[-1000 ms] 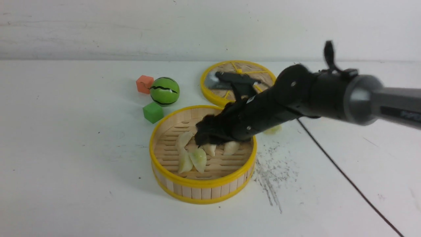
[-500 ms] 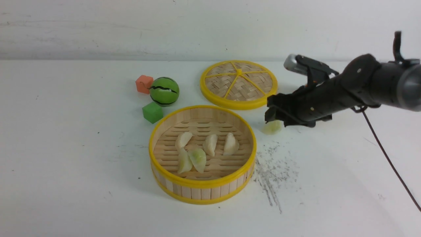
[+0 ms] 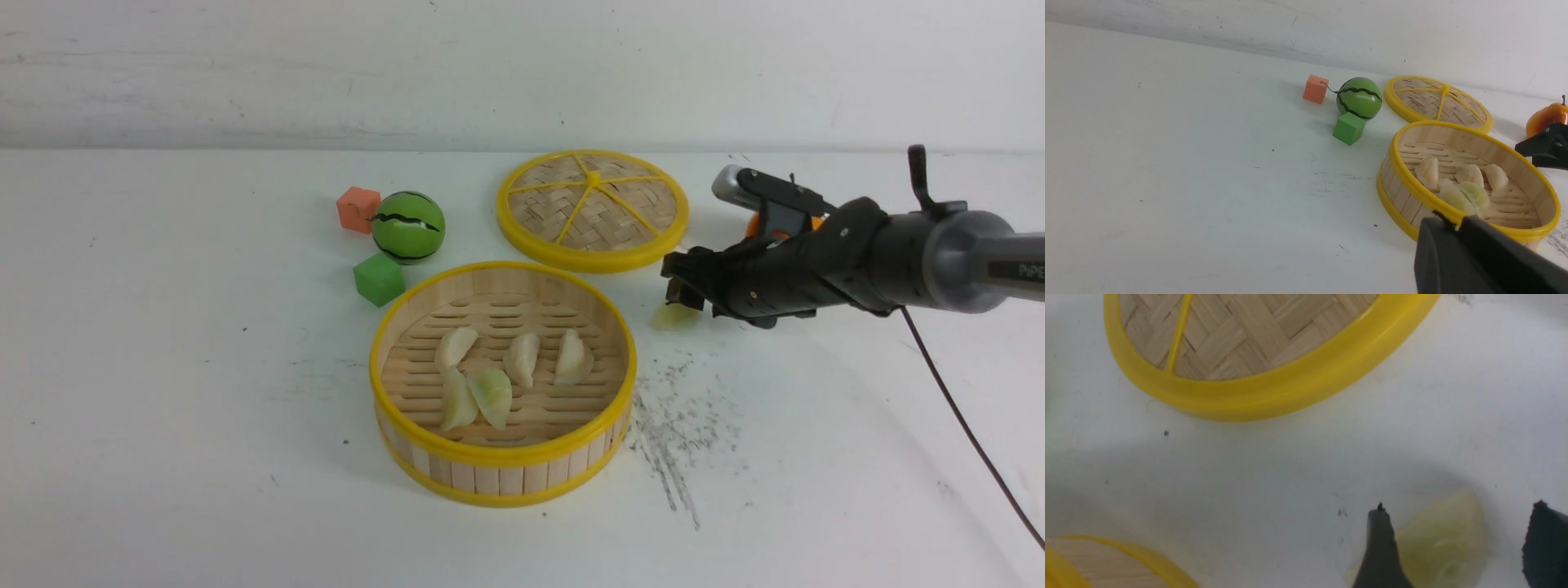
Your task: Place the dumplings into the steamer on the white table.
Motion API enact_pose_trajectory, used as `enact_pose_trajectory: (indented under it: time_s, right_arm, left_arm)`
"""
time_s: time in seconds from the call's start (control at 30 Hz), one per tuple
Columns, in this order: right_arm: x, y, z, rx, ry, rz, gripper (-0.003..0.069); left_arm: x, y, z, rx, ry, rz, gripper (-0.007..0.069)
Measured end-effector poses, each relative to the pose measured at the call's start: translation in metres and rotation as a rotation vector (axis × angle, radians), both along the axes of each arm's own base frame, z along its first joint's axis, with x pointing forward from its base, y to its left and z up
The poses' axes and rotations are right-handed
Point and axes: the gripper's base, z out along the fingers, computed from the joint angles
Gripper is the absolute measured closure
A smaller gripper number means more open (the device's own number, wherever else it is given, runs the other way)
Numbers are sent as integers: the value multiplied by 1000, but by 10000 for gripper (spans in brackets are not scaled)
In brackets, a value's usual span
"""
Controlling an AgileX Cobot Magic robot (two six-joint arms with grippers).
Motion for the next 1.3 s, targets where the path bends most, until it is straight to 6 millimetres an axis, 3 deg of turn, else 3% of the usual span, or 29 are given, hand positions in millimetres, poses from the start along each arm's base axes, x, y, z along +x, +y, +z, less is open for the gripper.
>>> enact_pose_trajectory:
  time_s: [0.37,0.63,0.87,1.1,1.3]
  right_arm:
    - [2,16,-5,4,13,41,235]
    - [-4,20,1,-89,49,214,480]
    - [-19,21,14,-155,100,354,495]
    - [-36,21,44,-216,110,499,496]
    - [-44,21,40,-235,190,569,496]
  left_arm:
    - [0,0,0,1,0,1,559]
    - [0,0,0,1,0,1,557]
    - [0,0,0,2,1,1,557]
    - [0,0,0,2,1,1,557]
    - [0,0,0,2,2,2,557]
